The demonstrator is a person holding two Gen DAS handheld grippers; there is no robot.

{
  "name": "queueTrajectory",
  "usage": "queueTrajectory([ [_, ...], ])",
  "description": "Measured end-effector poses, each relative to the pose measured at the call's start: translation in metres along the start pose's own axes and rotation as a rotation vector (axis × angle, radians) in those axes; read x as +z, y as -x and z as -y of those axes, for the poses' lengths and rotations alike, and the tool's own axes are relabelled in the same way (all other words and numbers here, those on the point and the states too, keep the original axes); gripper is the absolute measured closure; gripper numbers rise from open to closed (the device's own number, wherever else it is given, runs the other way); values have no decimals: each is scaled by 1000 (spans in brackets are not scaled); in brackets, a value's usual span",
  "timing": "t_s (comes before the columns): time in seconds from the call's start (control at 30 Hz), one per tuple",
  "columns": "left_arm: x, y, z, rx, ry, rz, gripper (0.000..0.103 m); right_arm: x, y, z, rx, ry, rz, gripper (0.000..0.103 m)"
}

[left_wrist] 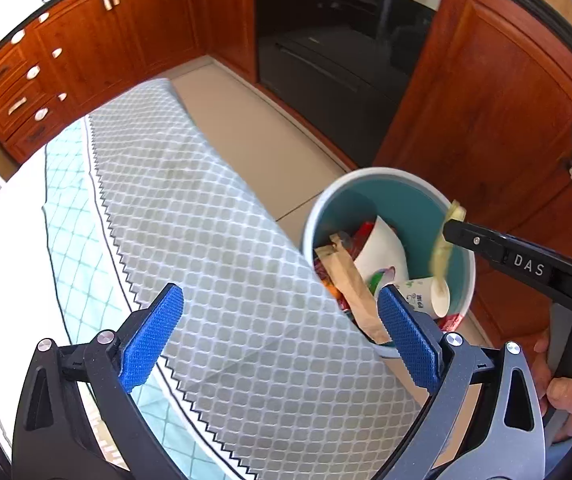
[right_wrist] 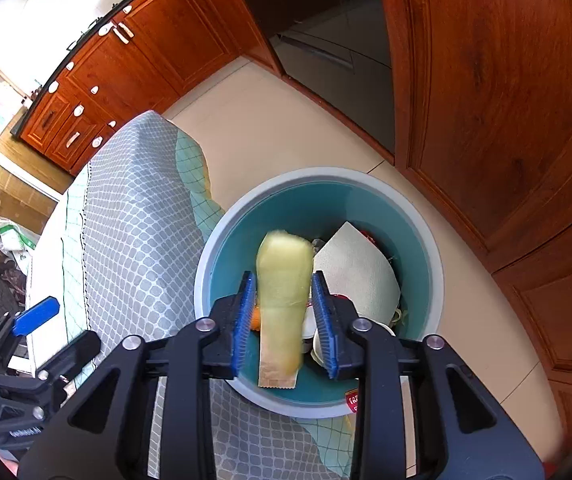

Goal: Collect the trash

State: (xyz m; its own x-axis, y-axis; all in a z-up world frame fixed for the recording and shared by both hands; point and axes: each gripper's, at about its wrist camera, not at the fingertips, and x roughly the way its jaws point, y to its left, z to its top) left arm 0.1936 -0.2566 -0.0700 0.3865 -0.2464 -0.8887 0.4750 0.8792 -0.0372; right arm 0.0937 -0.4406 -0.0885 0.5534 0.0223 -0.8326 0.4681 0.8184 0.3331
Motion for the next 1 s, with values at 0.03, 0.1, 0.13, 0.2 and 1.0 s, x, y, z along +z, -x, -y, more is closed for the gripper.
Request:
queueTrajectory([
  [0.03,-1,1,-4,-9,17,0,5,0,0,-2,1,5,0,68],
  [0.1,-4,-1,-12,-12,44,-4,5,-1,2,-4,5,5,3,33],
  [0.13,-5,-1,-14,-10,53,-7,5,-2,4,-5,4,4,14,29],
  [0.2,-7,-1,-16,0,56,-17,5,-2,6,-8,1,8,17,25],
  [1.0,-73,81,-21,2,83,26,4,-82,89,-43,-198,175,4,7],
])
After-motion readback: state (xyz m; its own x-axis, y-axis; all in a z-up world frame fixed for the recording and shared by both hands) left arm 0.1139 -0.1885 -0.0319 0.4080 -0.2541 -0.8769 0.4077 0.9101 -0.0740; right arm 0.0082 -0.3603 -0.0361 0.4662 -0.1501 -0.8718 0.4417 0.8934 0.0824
